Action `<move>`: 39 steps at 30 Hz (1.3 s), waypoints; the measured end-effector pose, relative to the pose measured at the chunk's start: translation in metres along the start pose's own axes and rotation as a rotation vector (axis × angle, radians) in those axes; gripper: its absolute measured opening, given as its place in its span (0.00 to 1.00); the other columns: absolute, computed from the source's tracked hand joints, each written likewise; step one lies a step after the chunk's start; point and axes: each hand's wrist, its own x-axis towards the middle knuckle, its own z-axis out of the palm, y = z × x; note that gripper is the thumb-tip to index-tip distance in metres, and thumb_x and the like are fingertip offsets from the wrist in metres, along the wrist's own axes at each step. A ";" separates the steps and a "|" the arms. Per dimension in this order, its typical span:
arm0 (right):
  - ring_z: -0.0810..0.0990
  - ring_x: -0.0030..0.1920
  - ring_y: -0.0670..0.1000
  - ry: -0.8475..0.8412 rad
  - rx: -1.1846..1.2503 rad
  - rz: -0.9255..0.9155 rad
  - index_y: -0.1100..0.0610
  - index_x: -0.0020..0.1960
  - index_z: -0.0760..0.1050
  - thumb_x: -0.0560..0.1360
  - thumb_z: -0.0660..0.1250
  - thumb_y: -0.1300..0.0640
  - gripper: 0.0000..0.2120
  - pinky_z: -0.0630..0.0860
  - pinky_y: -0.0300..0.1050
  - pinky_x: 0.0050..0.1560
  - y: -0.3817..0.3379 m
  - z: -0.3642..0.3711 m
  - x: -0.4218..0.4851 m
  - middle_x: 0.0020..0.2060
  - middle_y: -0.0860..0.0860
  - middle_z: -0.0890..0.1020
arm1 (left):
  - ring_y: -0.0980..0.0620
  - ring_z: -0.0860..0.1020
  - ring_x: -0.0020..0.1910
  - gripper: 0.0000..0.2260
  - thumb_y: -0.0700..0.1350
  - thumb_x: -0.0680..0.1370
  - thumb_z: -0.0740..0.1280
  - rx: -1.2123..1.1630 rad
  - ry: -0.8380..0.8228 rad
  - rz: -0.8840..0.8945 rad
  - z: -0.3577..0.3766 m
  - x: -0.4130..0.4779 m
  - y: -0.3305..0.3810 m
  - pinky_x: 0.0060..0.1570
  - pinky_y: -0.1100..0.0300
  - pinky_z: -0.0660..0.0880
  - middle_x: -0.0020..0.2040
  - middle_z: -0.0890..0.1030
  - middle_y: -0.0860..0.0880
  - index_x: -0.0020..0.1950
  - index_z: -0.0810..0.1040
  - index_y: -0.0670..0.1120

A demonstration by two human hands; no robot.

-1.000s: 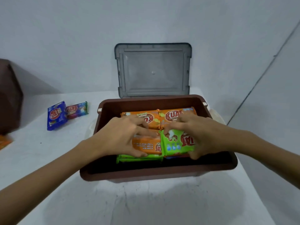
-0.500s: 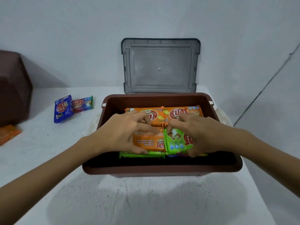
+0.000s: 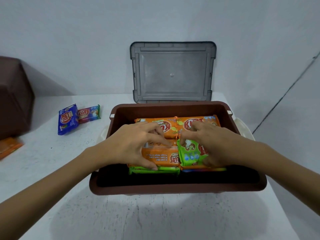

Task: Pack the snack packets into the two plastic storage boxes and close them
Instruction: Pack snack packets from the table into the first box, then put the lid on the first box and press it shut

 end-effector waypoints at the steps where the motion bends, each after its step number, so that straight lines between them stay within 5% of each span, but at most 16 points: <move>1: 0.64 0.67 0.52 -0.002 -0.002 -0.003 0.42 0.67 0.60 0.71 0.71 0.53 0.30 0.70 0.45 0.61 0.000 0.000 0.002 0.66 0.50 0.63 | 0.58 0.72 0.60 0.29 0.71 0.64 0.60 -0.010 -0.005 0.005 -0.001 0.000 -0.001 0.48 0.59 0.77 0.61 0.73 0.59 0.63 0.72 0.63; 5: 0.70 0.55 0.45 -0.047 0.123 -0.033 0.43 0.62 0.68 0.68 0.74 0.51 0.26 0.71 0.41 0.51 0.009 -0.015 0.008 0.57 0.45 0.71 | 0.62 0.76 0.54 0.28 0.71 0.63 0.62 -0.192 -0.030 -0.052 -0.016 0.010 -0.004 0.47 0.63 0.77 0.58 0.75 0.62 0.60 0.74 0.62; 7: 0.72 0.51 0.45 0.003 0.253 -0.021 0.43 0.59 0.72 0.66 0.74 0.46 0.23 0.74 0.45 0.53 0.018 -0.026 0.013 0.51 0.44 0.72 | 0.62 0.78 0.49 0.24 0.68 0.66 0.63 -0.301 0.059 -0.084 -0.027 0.019 -0.011 0.44 0.62 0.78 0.54 0.76 0.61 0.59 0.76 0.62; 11: 0.72 0.52 0.47 0.254 0.400 0.005 0.43 0.58 0.73 0.69 0.72 0.48 0.19 0.71 0.44 0.54 0.038 -0.044 0.027 0.51 0.49 0.71 | 0.62 0.76 0.51 0.18 0.61 0.71 0.65 -0.339 0.314 -0.136 -0.046 0.041 -0.035 0.46 0.65 0.78 0.53 0.75 0.57 0.59 0.76 0.59; 15: 0.68 0.59 0.53 0.461 0.423 0.098 0.44 0.63 0.71 0.69 0.71 0.48 0.22 0.65 0.46 0.59 0.061 -0.054 0.052 0.53 0.53 0.69 | 0.56 0.69 0.60 0.22 0.53 0.73 0.68 -0.304 0.429 -0.272 -0.048 0.069 -0.071 0.58 0.61 0.71 0.62 0.69 0.48 0.67 0.70 0.55; 21: 0.48 0.73 0.63 0.589 0.444 0.419 0.41 0.74 0.54 0.73 0.69 0.50 0.35 0.56 0.55 0.71 0.100 -0.043 0.103 0.72 0.61 0.49 | 0.37 0.53 0.72 0.40 0.61 0.66 0.65 -0.338 0.416 -0.603 -0.023 0.102 -0.131 0.71 0.46 0.57 0.73 0.47 0.42 0.75 0.52 0.57; 24: 0.41 0.74 0.66 0.541 0.522 0.538 0.39 0.74 0.43 0.72 0.69 0.47 0.43 0.53 0.61 0.71 0.128 -0.027 0.127 0.74 0.63 0.38 | 0.33 0.48 0.72 0.44 0.61 0.66 0.69 -0.361 0.387 -0.683 -0.016 0.114 -0.152 0.71 0.43 0.53 0.74 0.42 0.40 0.75 0.48 0.59; 28: 0.43 0.73 0.69 0.572 0.587 0.554 0.40 0.74 0.40 0.71 0.70 0.46 0.46 0.53 0.62 0.71 0.153 0.000 0.152 0.73 0.64 0.37 | 0.31 0.47 0.72 0.51 0.60 0.64 0.72 -0.375 0.277 -0.678 -0.003 0.130 -0.166 0.71 0.41 0.52 0.74 0.37 0.37 0.74 0.38 0.59; 31: 0.50 0.73 0.68 0.715 0.628 0.456 0.42 0.75 0.42 0.71 0.71 0.51 0.45 0.56 0.58 0.71 0.155 0.013 0.159 0.73 0.64 0.43 | 0.32 0.57 0.71 0.53 0.50 0.68 0.75 -0.417 0.324 -0.640 0.006 0.136 -0.165 0.72 0.46 0.56 0.72 0.43 0.35 0.74 0.34 0.56; 34: 0.61 0.69 0.67 0.780 0.634 0.422 0.42 0.75 0.44 0.70 0.72 0.54 0.46 0.62 0.56 0.70 0.157 0.013 0.158 0.71 0.64 0.51 | 0.36 0.70 0.58 0.48 0.47 0.71 0.72 -0.424 0.377 -0.615 0.002 0.133 -0.163 0.67 0.51 0.65 0.67 0.54 0.36 0.75 0.37 0.56; 39: 0.69 0.62 0.62 0.868 0.620 0.357 0.43 0.75 0.42 0.72 0.70 0.52 0.44 0.65 0.46 0.65 0.155 -0.012 0.141 0.66 0.63 0.60 | 0.47 0.68 0.51 0.41 0.53 0.75 0.67 -0.492 0.455 -0.578 -0.015 0.115 -0.153 0.58 0.58 0.68 0.63 0.63 0.41 0.74 0.39 0.60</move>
